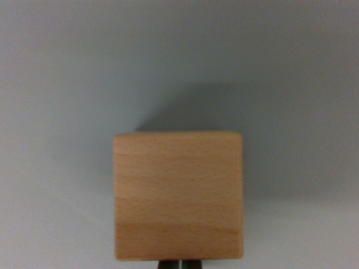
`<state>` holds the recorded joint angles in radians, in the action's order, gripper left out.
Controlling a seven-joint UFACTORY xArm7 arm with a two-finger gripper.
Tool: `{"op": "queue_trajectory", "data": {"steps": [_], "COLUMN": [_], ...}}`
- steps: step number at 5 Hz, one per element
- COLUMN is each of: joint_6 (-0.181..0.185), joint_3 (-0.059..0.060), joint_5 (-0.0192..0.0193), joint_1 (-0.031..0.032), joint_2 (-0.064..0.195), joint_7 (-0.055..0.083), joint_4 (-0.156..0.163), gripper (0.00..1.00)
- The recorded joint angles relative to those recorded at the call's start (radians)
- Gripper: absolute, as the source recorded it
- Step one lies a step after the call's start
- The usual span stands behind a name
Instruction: Push wooden cube
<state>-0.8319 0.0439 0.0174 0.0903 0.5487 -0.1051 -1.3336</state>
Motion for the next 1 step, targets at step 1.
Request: {"op": "queue_trajectory", "data": {"steps": [1], "joint_6": [-0.001], "joint_3": [0.0], "joint_5": [0.0001], "joint_1": [-0.0001], "joint_2": [0.002], "joint_7": [0.0], "joint_4": [-0.003], "gripper": [1.0]}}
